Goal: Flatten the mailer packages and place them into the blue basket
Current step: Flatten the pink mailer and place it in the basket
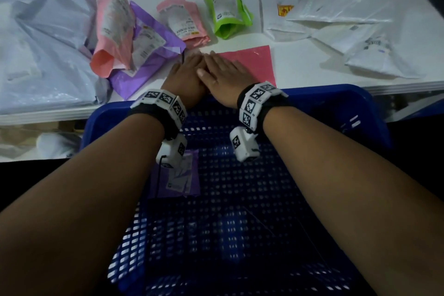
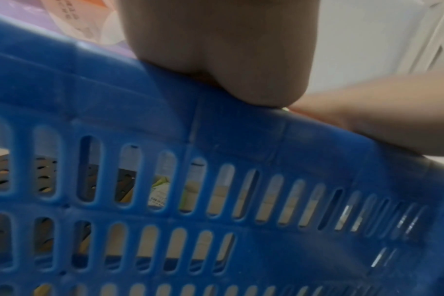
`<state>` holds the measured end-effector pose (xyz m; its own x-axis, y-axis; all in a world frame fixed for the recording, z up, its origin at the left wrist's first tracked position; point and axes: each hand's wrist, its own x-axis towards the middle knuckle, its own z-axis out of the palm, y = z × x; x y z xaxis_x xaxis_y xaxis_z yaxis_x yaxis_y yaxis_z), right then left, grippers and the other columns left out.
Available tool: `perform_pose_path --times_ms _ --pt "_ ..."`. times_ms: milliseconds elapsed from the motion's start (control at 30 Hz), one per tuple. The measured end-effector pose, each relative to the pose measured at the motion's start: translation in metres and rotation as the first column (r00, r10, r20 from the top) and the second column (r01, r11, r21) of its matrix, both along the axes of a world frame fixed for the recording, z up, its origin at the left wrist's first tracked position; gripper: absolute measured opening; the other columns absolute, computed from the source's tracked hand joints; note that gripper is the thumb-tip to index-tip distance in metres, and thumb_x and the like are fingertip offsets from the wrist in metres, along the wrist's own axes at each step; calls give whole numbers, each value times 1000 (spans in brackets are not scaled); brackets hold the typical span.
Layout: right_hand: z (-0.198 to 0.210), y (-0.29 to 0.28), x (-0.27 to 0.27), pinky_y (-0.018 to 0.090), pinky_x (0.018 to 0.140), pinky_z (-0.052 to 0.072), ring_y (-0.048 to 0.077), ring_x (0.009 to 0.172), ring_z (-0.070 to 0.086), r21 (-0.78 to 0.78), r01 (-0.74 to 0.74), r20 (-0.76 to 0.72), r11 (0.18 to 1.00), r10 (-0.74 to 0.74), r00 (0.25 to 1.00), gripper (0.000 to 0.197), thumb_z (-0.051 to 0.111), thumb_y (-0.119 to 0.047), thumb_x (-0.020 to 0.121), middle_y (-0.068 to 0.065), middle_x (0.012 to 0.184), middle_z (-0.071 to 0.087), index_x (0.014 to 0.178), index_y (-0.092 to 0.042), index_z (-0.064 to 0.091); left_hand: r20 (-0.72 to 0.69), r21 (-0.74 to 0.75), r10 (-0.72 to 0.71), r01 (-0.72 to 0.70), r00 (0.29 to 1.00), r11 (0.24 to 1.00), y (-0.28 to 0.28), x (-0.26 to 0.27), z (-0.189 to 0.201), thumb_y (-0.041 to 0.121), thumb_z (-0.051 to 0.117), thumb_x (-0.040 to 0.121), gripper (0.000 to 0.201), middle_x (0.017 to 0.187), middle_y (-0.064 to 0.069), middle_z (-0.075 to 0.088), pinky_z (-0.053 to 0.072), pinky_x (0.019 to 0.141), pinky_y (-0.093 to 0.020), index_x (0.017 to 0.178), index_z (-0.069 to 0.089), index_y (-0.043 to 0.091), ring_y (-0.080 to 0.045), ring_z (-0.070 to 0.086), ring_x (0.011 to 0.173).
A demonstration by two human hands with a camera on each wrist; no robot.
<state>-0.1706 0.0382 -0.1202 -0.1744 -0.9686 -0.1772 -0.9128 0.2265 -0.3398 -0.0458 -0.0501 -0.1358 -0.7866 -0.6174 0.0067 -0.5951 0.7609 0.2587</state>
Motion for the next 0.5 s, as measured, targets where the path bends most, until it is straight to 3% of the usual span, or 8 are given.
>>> perform_pose_path --times_ms 133,333,500 --pt "-6 13 -32 40 124 -3 14 153 -4 41 23 -136 999 -17 991 63 10 -50 104 -1 167 -7 160 -23 6 5 4 29 -29 1000 1000 4 3 5 28 29 93 64 163 -13 23 15 121 -47 155 28 8 -25 20 151" --pt "-5 36 -73 44 124 -4 14 153 -9 102 135 -155 986 -119 981 65 13 -50 103 -3 167 -12 160 -23 -1 28 58 28 -29 999 998 4 6 3 33 25 90 70 165 -6 16 6 123 -46 158 21 17 -19 13 153" --pt "-5 39 -70 43 124 -5 15 152 -13 88 189 -141 978 -176 974 65 14 -52 103 -2 166 -14 159 -25 -3 48 50 25 -28 999 998 3 5 2 44 19 88 76 166 -5 14 5 123 -47 159 19 18 -18 11 153"
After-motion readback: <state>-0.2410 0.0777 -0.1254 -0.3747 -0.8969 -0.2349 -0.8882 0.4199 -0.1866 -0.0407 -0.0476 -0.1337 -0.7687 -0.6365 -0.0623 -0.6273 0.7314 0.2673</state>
